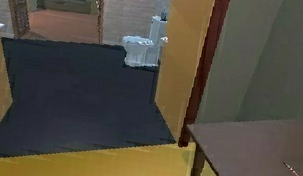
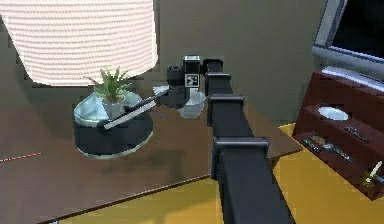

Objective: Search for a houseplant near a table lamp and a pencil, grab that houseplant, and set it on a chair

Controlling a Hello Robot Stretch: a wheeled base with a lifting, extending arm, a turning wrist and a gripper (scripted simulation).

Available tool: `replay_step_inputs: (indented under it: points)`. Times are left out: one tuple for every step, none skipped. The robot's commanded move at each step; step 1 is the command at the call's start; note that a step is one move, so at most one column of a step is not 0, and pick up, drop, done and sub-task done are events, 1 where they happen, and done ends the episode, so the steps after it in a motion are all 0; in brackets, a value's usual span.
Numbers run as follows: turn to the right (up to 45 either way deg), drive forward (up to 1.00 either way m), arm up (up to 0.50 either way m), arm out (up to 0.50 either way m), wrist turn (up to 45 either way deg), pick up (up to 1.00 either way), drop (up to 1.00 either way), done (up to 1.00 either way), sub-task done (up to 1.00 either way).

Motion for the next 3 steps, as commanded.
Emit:
replay_step_inputs:
  points:
    - [0.0,0.00,0.00,0.00,-45.0,0.00,0.00,0.00,0.00]
    - [0.0,0.00,0.00,0.00,-12.0,0.00,0.00,0.00,0.00]
    - [0.0,0.00,0.00,-0.32,0.0,0.00,0.00,0.00,0.00]
